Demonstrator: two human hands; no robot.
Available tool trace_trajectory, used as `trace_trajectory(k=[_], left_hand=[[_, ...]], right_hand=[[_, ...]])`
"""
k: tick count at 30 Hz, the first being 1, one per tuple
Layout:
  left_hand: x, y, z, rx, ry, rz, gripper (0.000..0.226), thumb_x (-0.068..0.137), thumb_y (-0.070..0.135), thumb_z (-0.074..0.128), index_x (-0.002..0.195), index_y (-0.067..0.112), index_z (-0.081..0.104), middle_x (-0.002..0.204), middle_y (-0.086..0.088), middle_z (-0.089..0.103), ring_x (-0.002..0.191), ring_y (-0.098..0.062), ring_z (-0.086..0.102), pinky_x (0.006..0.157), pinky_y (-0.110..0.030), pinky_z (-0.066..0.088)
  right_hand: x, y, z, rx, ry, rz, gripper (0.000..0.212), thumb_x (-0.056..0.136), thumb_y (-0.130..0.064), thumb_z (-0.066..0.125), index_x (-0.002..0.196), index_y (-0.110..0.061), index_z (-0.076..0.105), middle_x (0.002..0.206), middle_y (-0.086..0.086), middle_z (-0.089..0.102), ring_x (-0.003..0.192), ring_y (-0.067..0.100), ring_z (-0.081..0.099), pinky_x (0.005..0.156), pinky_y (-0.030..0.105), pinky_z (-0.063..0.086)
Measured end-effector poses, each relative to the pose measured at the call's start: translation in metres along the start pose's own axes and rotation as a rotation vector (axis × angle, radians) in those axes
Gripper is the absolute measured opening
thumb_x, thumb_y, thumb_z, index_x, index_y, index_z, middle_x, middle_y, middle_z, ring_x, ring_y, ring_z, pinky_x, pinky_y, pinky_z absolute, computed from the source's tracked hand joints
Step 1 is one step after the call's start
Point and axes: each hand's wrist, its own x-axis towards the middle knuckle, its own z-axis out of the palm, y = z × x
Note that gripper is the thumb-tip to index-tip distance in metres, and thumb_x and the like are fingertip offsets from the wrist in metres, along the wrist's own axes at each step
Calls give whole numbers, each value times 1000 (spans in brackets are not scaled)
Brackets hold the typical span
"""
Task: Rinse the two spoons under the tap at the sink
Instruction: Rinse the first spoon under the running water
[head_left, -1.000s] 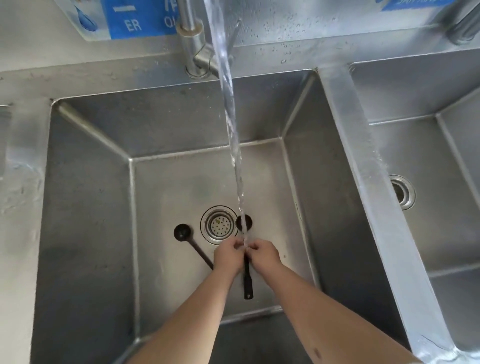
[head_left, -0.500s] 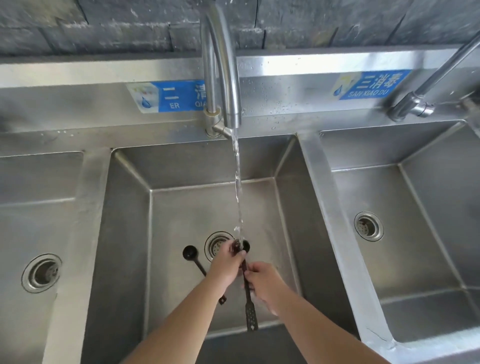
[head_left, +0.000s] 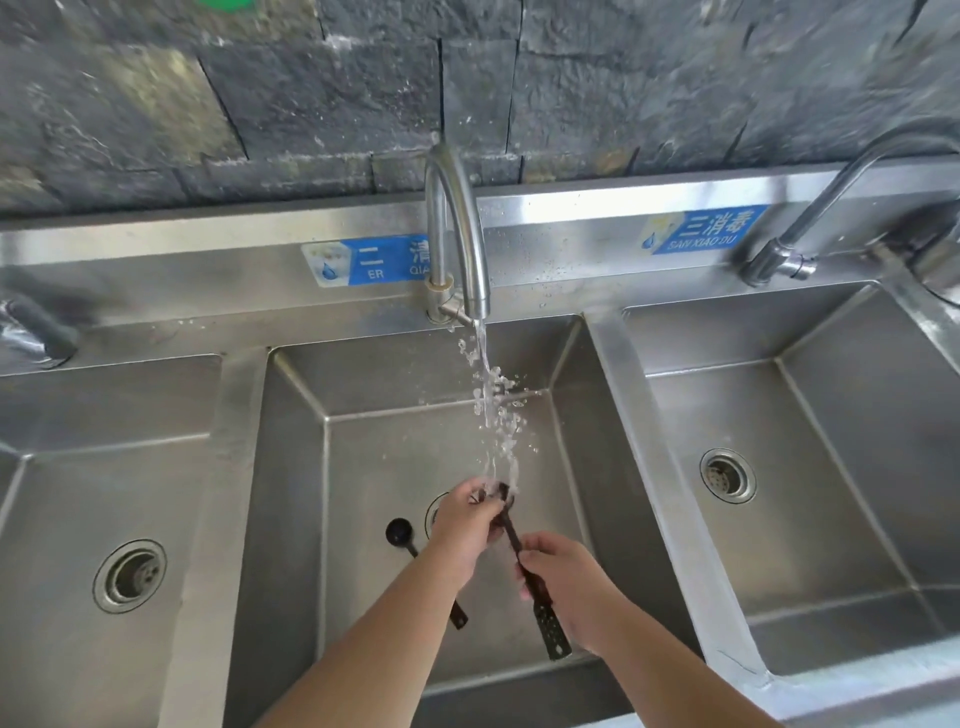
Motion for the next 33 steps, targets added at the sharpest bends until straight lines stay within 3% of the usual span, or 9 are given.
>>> trace_trajectory(k=[4,7,12,15,18,21,25,27,33], left_hand=[[5,13,8,5,59,-8,25,85,1,61,107,13,57,92,-12,67,70,-19,66,52,-24,51],[4,21,11,51,63,27,17,85,3,62,95,16,58,98,-12,65,82,-23,66,53,-26,53],[-4,35,11,-58,97,-25,24,90,-4,51,88,16,64,97,-13,64,83,-25,68,52,-26,56],[-12,42,15,-198,24,-53,25,90,-9,44,93,7,62,101,-15,63,83,-25,67,53,-26,56],[-22,52,14,-316,-75,-74,31,90,-12,39,106,3,62,103,-20,65,88,-30,66,55,-26,56],[-27,60,10,-363,-127,-62,36,89,-15,36,111,1,60,105,-22,66,92,-32,68,63,-30,58],[-35,65,1,-343,-145,-8,50,93,-14,34,138,6,42,113,-21,65,92,-29,70,78,-34,57],[-38,69,-7,-337,-127,24,50,94,-12,35,138,10,42,116,-23,64,94,-29,71,87,-38,54],[-53,91,-44,-352,-39,118,42,94,-9,42,129,12,53,117,-20,65,96,-24,72,80,-33,58]], right_hand=[[-24,-4,-17,88,-80,1,21,85,2,52,93,-9,69,66,6,62,49,17,53,43,23,39],[-36,-1,-33,216,-83,25,27,86,8,52,100,-6,69,70,10,62,49,19,52,43,22,36],[-45,-5,-53,428,124,-99,15,88,12,55,98,7,65,70,18,67,53,19,61,47,23,51],[-44,-13,-63,642,219,-149,11,90,9,54,96,4,62,77,20,66,64,21,67,54,22,57],[-38,-20,-66,811,269,-177,15,93,6,52,87,-5,61,68,10,67,59,15,69,55,20,57],[-29,-29,-66,923,285,-172,15,94,4,51,87,-5,61,74,12,67,61,16,71,57,21,59],[-9,-38,-57,1015,290,-128,12,95,3,50,90,-3,59,89,19,64,77,25,70,59,25,60],[1,-43,-49,1044,283,-110,11,95,4,50,90,-1,59,89,20,64,78,27,69,57,27,60],[21,-67,-13,1054,178,-42,6,93,6,52,92,2,56,86,20,66,62,24,74,53,28,59]])
